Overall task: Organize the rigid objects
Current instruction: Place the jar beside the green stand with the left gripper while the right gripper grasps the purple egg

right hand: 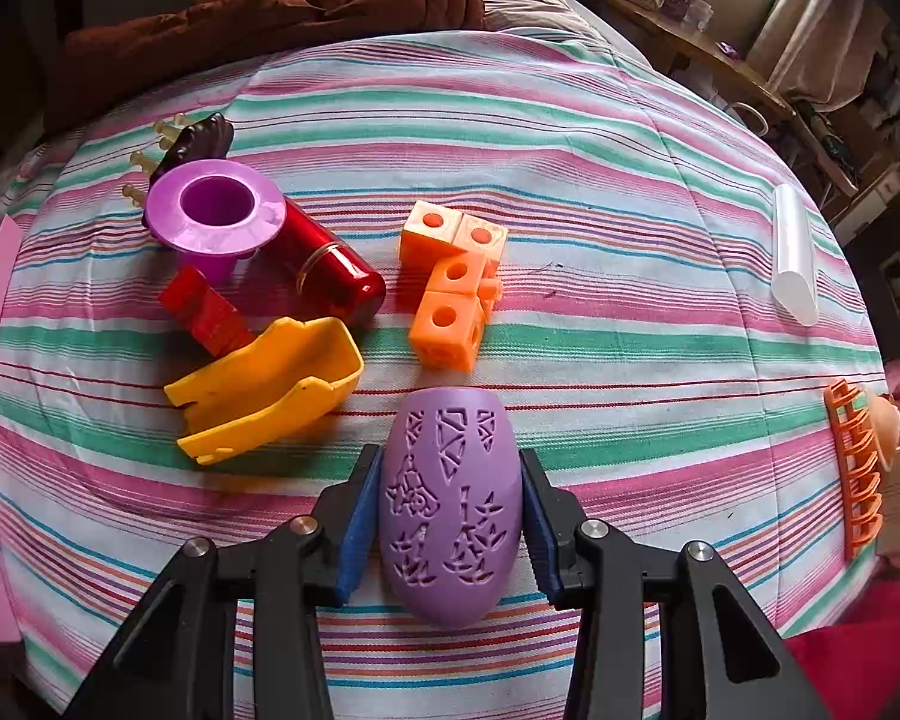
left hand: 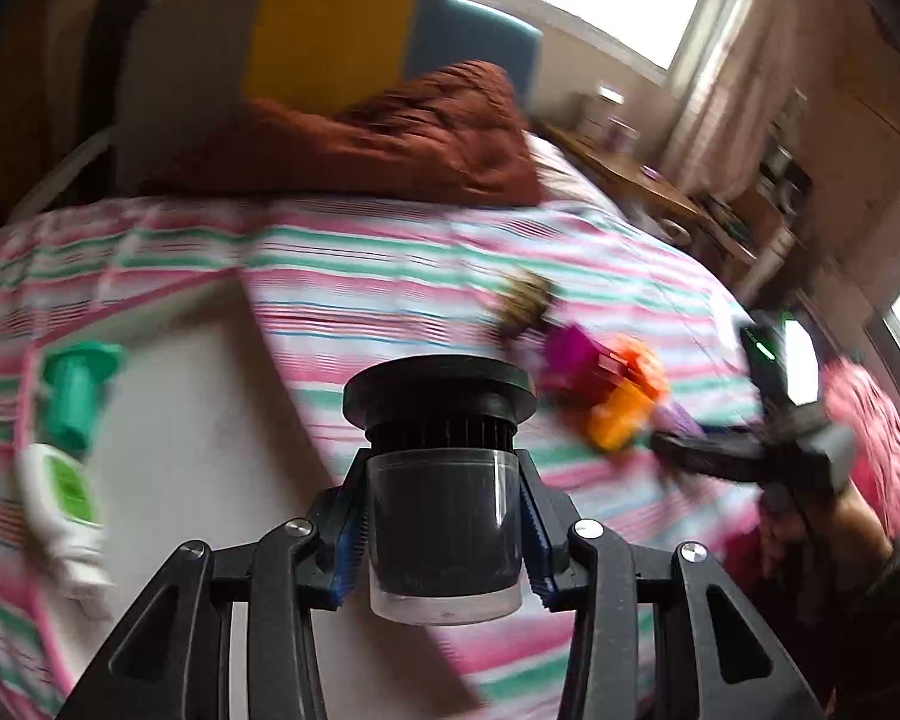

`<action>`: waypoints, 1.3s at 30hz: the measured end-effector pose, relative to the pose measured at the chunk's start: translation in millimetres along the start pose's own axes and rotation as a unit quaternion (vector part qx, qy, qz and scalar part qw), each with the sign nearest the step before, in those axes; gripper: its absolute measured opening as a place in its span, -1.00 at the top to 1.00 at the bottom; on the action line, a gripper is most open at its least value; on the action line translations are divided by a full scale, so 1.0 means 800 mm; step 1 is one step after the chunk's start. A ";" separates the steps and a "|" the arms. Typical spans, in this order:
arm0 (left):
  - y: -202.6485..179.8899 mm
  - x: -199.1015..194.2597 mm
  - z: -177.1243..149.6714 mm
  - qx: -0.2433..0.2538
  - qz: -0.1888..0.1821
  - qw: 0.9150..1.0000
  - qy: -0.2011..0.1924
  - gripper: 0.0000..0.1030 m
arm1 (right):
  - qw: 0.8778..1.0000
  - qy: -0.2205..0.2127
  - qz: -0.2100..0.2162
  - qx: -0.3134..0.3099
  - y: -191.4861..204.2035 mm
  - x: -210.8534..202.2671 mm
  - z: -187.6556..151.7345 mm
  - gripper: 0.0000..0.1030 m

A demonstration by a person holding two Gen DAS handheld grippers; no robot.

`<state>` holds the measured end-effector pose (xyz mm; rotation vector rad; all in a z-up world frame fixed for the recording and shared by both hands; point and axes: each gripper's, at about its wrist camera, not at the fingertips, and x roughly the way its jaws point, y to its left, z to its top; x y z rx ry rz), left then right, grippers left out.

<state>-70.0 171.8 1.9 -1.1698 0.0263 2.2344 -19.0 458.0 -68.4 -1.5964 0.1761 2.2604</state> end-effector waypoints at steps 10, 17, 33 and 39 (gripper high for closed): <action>0.143 0.038 0.031 -0.083 0.084 0.992 0.043 0.16 | 1.000 -0.003 -0.003 -0.005 0.001 0.002 0.003 0.15; 0.164 0.068 0.036 -0.081 0.107 0.989 0.070 0.15 | 1.000 -0.003 -0.003 -0.006 -0.002 0.006 0.009 0.15; 0.145 0.004 0.028 -0.057 0.150 0.987 0.010 0.13 | 1.000 -0.004 -0.005 -0.007 -0.001 0.009 0.013 0.15; 0.108 -0.029 -0.003 -0.040 0.155 0.987 -0.017 0.13 | 1.000 -0.008 -0.010 -0.013 0.003 0.007 0.013 0.15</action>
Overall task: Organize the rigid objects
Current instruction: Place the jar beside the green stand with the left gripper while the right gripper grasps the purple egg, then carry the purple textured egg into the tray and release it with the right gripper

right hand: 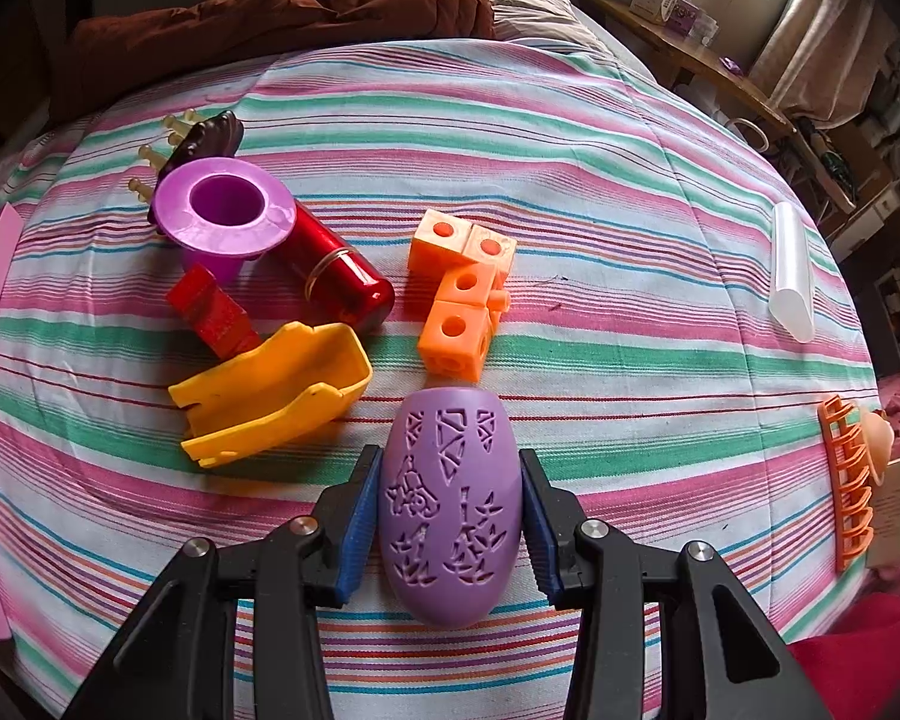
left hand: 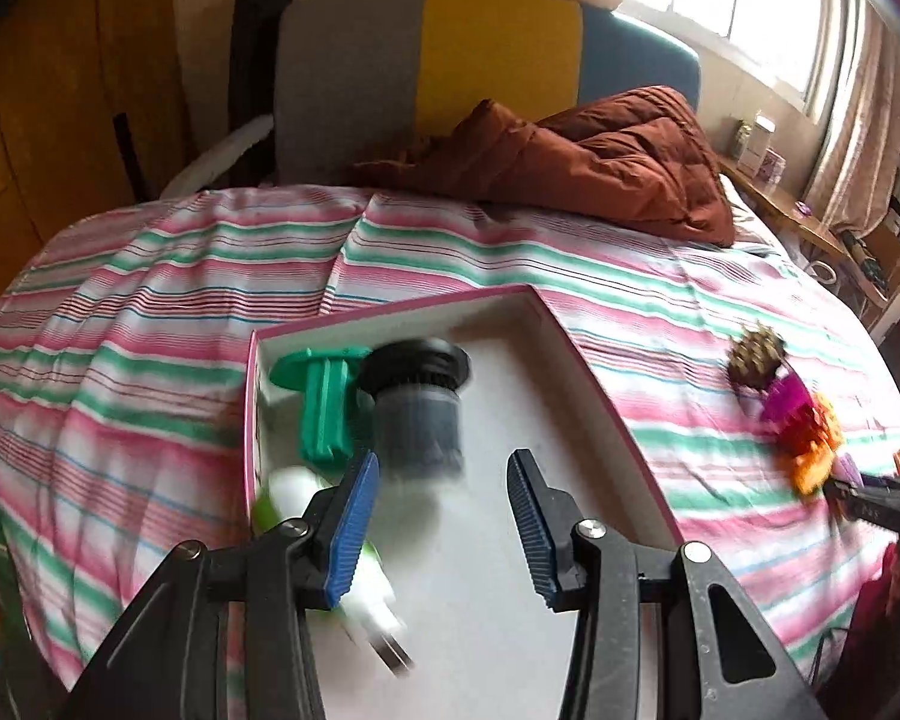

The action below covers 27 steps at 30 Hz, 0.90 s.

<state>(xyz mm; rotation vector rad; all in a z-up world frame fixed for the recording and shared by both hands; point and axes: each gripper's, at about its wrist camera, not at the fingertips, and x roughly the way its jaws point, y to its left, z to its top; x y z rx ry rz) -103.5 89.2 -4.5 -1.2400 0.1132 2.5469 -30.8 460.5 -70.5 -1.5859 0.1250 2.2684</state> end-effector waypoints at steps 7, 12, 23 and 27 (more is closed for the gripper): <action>-0.026 -0.034 -0.025 0.016 -0.010 1.000 -0.022 0.13 | 1.000 -0.005 -0.006 -0.006 0.002 0.000 0.000 0.15; -0.034 -0.046 -0.038 0.025 -0.012 0.999 -0.024 0.13 | 1.000 -0.007 -0.004 -0.010 0.002 0.002 0.003 0.15; -0.021 -0.049 -0.055 0.013 -0.007 1.000 -0.013 0.13 | 1.000 -0.006 -0.004 -0.012 0.005 -0.001 -0.001 0.15; -0.009 -0.050 -0.058 0.000 -0.005 1.000 -0.011 0.13 | 1.000 -0.004 -0.002 -0.012 0.006 -0.001 -0.002 0.15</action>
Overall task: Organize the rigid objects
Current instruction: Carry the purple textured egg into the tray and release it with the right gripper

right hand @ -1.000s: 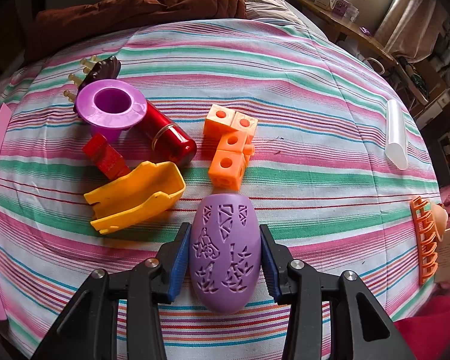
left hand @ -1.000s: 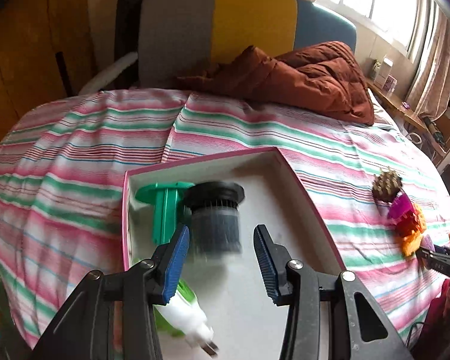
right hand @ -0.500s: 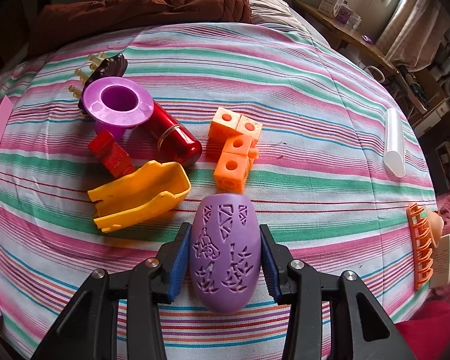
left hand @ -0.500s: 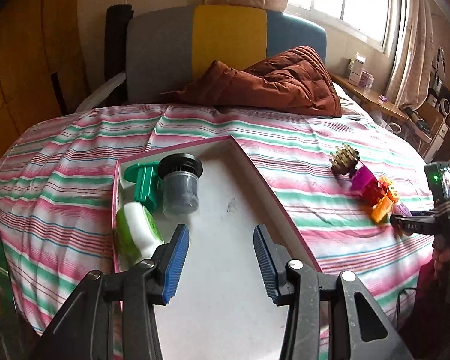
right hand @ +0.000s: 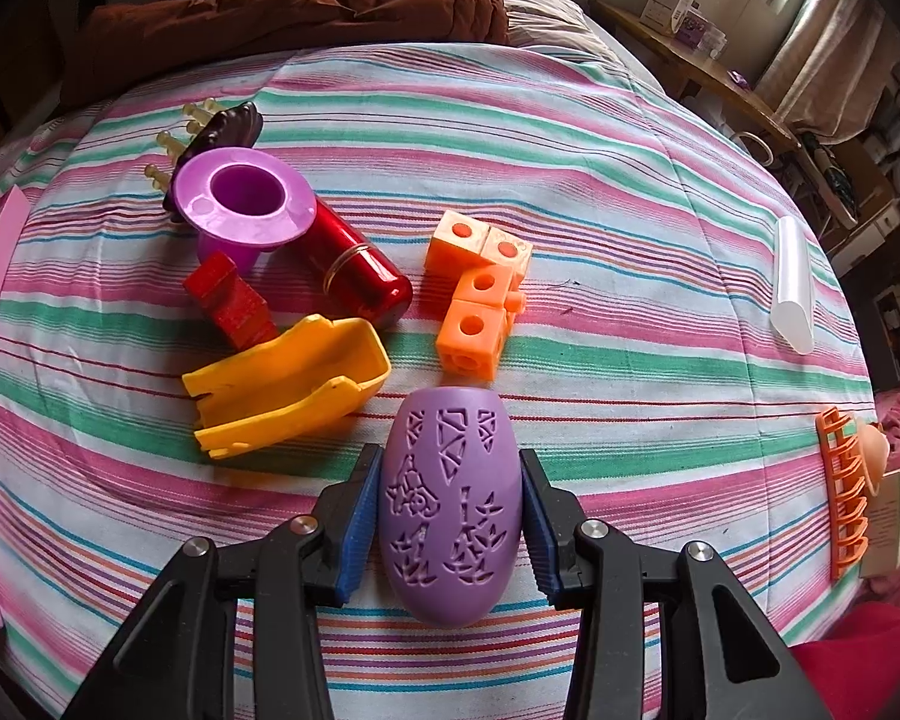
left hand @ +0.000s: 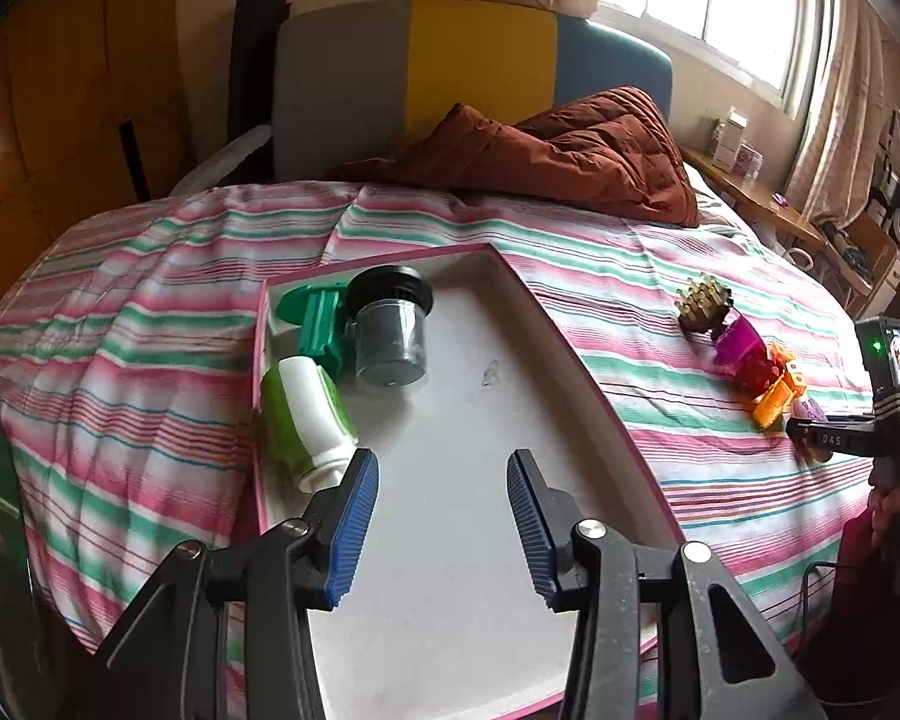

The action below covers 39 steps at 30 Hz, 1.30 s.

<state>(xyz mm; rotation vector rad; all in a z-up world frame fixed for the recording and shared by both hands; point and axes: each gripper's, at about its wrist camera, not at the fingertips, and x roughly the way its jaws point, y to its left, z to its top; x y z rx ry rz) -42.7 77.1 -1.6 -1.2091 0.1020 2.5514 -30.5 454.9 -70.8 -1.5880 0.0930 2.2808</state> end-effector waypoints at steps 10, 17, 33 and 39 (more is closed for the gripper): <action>0.047 -0.007 -0.007 -0.041 0.022 0.999 -0.005 0.13 | 0.996 0.030 0.088 -0.009 0.021 -0.013 -0.011 0.15; 0.074 -0.010 -0.015 -0.058 0.037 0.998 -0.005 0.13 | 0.986 0.012 0.160 -0.035 0.067 -0.044 -0.022 0.15; 0.092 -0.019 -0.030 -0.075 0.042 0.996 -0.008 0.13 | 0.938 -0.064 0.283 -0.187 0.323 -0.140 0.005 0.15; 0.096 -0.019 -0.032 -0.076 0.044 0.996 -0.005 0.13 | 0.946 -0.038 0.259 -0.190 0.394 -0.099 0.024 0.15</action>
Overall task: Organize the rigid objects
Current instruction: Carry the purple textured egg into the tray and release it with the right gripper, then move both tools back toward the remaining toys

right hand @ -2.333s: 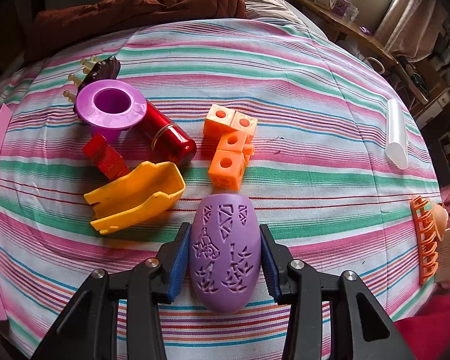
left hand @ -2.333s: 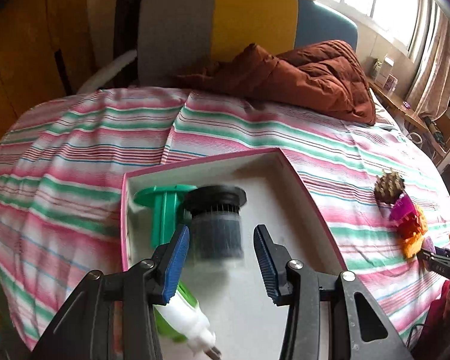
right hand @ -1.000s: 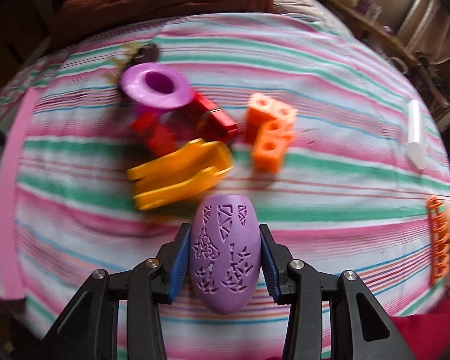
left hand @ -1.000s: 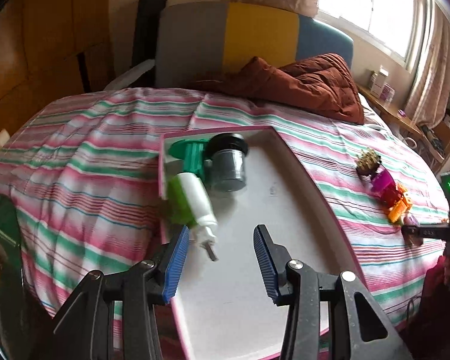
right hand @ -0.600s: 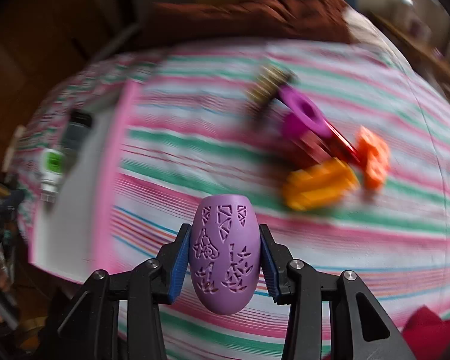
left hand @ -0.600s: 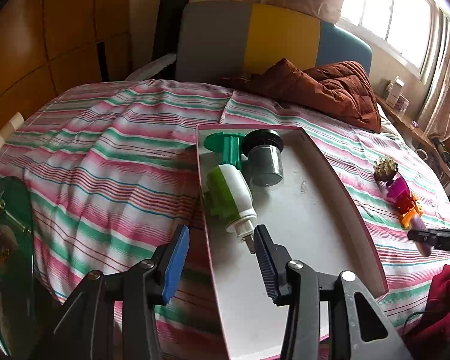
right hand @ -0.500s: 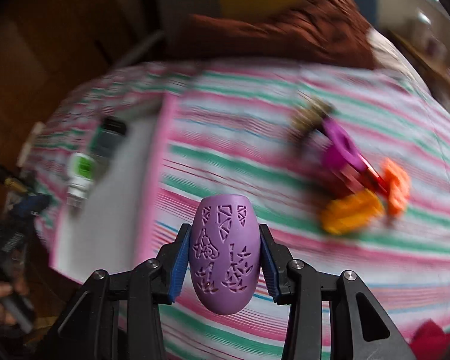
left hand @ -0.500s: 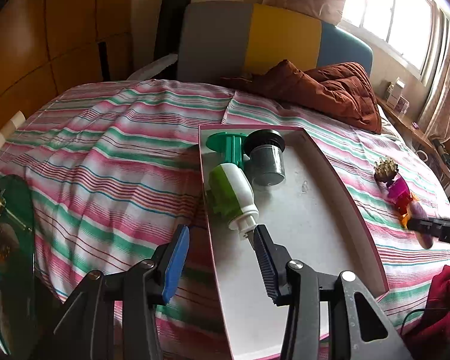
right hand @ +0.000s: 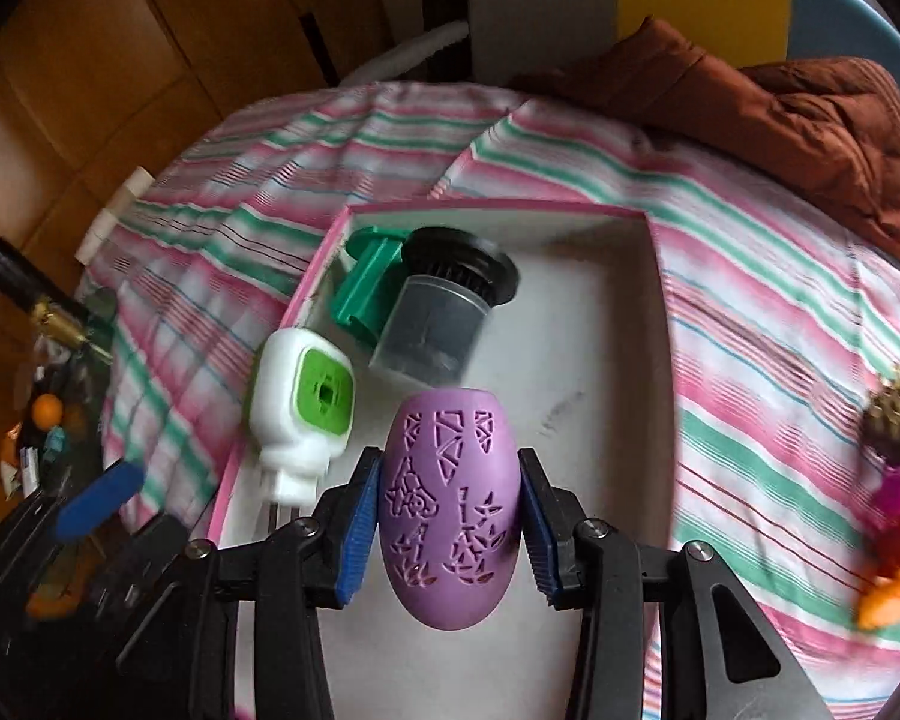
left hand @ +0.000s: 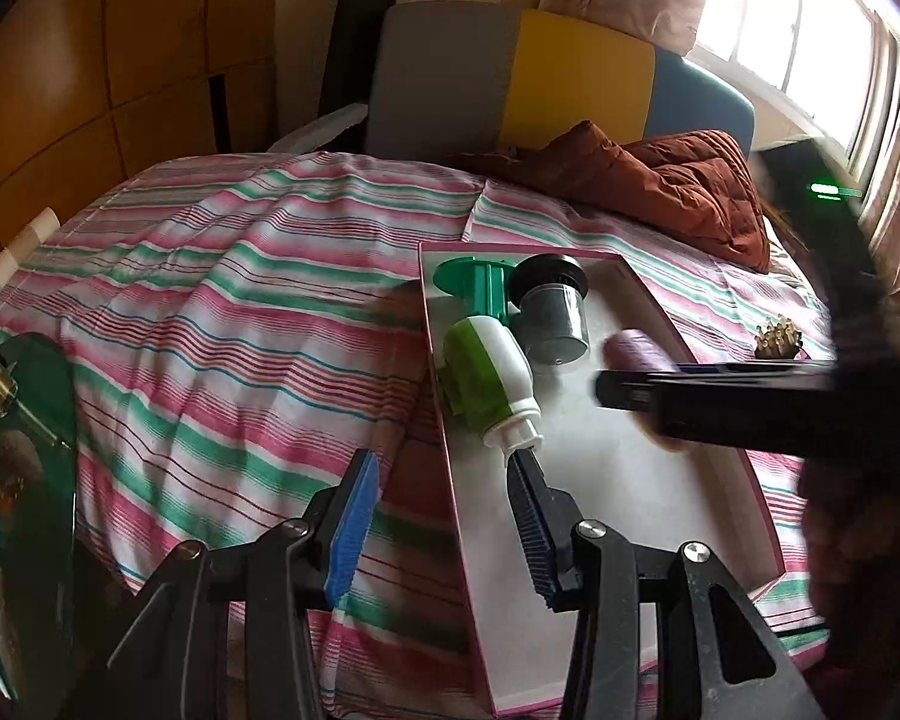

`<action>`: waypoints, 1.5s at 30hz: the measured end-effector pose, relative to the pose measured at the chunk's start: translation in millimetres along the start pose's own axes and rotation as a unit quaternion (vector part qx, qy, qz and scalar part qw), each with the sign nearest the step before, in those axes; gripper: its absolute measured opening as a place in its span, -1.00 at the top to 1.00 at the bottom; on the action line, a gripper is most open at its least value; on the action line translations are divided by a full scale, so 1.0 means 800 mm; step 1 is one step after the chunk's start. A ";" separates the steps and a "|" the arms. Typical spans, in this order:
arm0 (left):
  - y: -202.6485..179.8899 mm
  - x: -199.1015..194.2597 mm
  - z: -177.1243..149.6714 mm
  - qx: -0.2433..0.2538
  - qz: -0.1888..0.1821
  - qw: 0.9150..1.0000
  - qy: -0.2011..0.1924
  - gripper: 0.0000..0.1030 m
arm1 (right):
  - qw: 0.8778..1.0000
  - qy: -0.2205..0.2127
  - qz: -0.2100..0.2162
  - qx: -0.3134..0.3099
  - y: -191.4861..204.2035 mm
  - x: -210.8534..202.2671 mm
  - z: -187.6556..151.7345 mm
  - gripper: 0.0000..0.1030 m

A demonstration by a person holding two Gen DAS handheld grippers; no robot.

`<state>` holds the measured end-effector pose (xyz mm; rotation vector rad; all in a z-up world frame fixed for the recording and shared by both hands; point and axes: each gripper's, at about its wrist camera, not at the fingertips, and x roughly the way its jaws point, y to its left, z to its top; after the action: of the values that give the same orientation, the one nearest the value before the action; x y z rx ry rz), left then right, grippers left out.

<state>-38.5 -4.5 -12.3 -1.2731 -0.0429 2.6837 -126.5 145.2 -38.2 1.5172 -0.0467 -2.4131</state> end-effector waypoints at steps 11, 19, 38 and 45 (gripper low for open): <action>0.002 0.002 -0.001 0.000 0.002 1.000 0.001 0.13 | 1.000 -0.010 0.016 0.010 0.009 0.012 0.003 0.14; -0.006 -0.003 -0.002 0.008 0.002 1.000 -0.002 0.13 | 0.999 -0.039 0.015 0.008 0.006 -0.016 -0.002 0.14; -0.034 -0.014 0.004 0.034 -0.018 0.999 -0.012 0.13 | 0.985 -0.145 -0.063 0.063 -0.104 -0.133 -0.034 -0.26; -0.067 -0.009 0.018 0.058 -0.049 0.997 -0.008 0.13 | 0.959 -0.185 -0.139 0.167 -0.231 -0.198 -0.070 -0.45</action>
<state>-37.6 48.0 8.1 -1.1839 0.0460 2.5737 -54.9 370.7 42.9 1.2364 -0.3578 -3.0146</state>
